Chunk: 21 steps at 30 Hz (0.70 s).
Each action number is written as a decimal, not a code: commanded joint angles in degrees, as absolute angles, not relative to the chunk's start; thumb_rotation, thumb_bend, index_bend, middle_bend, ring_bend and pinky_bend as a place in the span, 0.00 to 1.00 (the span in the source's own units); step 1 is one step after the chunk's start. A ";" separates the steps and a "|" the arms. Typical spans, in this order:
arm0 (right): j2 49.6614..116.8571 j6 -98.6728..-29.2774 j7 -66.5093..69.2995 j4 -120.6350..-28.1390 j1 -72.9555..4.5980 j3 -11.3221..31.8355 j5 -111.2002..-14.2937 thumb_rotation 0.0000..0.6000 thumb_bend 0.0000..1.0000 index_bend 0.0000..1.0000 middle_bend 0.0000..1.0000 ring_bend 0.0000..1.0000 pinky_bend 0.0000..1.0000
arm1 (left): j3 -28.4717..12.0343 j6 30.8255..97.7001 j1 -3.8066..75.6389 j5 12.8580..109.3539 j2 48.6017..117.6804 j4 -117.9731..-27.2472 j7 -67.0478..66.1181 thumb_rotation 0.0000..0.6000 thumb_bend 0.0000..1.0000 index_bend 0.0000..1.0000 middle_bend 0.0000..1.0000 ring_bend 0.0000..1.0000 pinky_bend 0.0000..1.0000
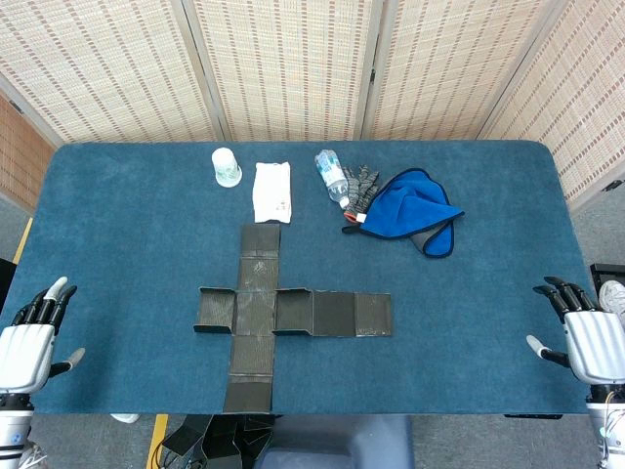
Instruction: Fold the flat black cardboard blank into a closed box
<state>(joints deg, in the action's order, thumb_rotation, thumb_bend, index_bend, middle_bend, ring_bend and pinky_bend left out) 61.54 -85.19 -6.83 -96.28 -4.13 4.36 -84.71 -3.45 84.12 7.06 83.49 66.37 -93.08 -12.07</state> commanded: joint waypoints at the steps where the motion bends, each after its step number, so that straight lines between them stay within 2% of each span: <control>1: 60.95 -84.47 -7.06 -97.09 -4.44 4.38 -84.55 1.00 0.10 0.24 0.19 0.24 0.48 | -3.37 84.39 6.92 83.53 66.95 -92.49 -11.83 1.00 0.13 0.09 0.06 0.11 0.22; 8: 60.08 -82.57 -8.19 -99.24 -5.48 4.01 -85.03 1.00 0.10 0.24 0.19 0.25 0.48 | -3.23 84.67 6.68 83.60 67.23 -92.09 -11.63 1.00 0.13 0.10 0.06 0.11 0.22; 11: 59.63 -81.53 -9.49 -100.53 -6.23 3.94 -85.39 1.00 0.10 0.24 0.20 0.33 0.50 | -3.28 84.87 6.69 83.83 67.24 -92.05 -11.44 1.00 0.13 0.10 0.06 0.11 0.22; 13: 59.26 -80.31 -10.81 -101.89 -7.08 3.98 -85.50 1.00 0.10 0.24 0.21 0.42 0.57 | -3.32 84.97 6.78 84.11 67.27 -91.99 -11.28 1.00 0.13 0.10 0.06 0.11 0.22; 17: 59.15 -77.03 -15.47 -105.16 -9.32 4.57 -84.09 1.00 0.10 0.21 0.21 0.64 0.81 | -3.39 85.03 7.01 84.62 67.23 -92.08 -11.25 1.00 0.13 0.10 0.06 0.11 0.22; 21: 60.92 -72.97 -20.65 -109.28 -12.36 5.90 -80.20 1.00 0.06 0.17 0.21 0.75 0.96 | -3.44 85.37 7.08 85.14 67.38 -92.13 -10.93 1.00 0.13 0.10 0.06 0.11 0.22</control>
<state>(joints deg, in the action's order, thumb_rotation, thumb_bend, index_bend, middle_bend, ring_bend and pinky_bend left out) 59.86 -75.21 -18.08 -107.02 -10.48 5.02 -82.37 -3.44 85.36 7.08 85.14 67.36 -92.13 -10.94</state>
